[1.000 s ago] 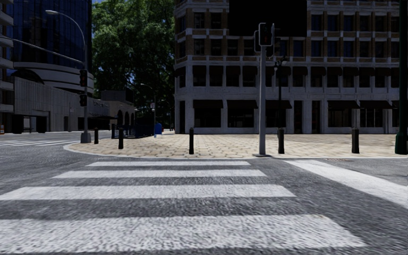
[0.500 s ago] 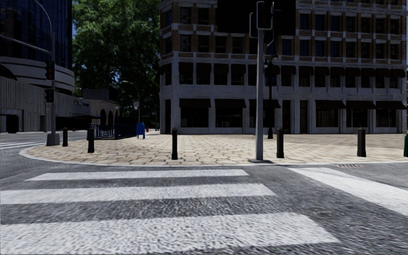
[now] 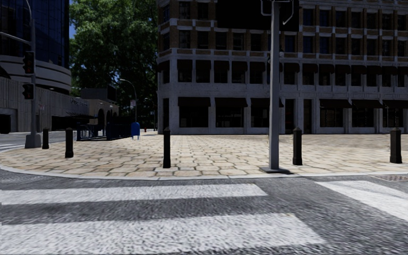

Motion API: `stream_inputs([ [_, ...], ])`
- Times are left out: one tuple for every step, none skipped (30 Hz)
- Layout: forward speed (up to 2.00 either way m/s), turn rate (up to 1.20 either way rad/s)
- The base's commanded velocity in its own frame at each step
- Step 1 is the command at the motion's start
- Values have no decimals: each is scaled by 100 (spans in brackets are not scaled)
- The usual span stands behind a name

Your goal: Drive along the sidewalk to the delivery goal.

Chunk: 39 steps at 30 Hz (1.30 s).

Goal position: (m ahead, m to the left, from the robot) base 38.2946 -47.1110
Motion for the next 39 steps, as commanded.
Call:
stream_inputs([
  [200,0],
  [200,0],
  [200,0],
  [200,0],
  [200,0],
  [200,0],
  [200,0],
  [200,0],
  [200,0],
  [200,0],
  [200,0],
  [200,0],
  [200,0],
  [200,0],
  [200,0],
  [200,0],
  [200,0],
  [200,0],
  [200,0],
  [200,0],
  [200,0],
  [200,0],
  [200,-12],
  [200,-31],
  [200,-31],
  [200,-37],
  [200,-38],
  [200,-38],
  [200,-39],
  [200,-39],
  [200,-39],
  [200,-39],
  [200,-37],
  [200,0],
  [200,0],
  [200,0],
  [200,0],
  [200,0],
  [200,0],
])
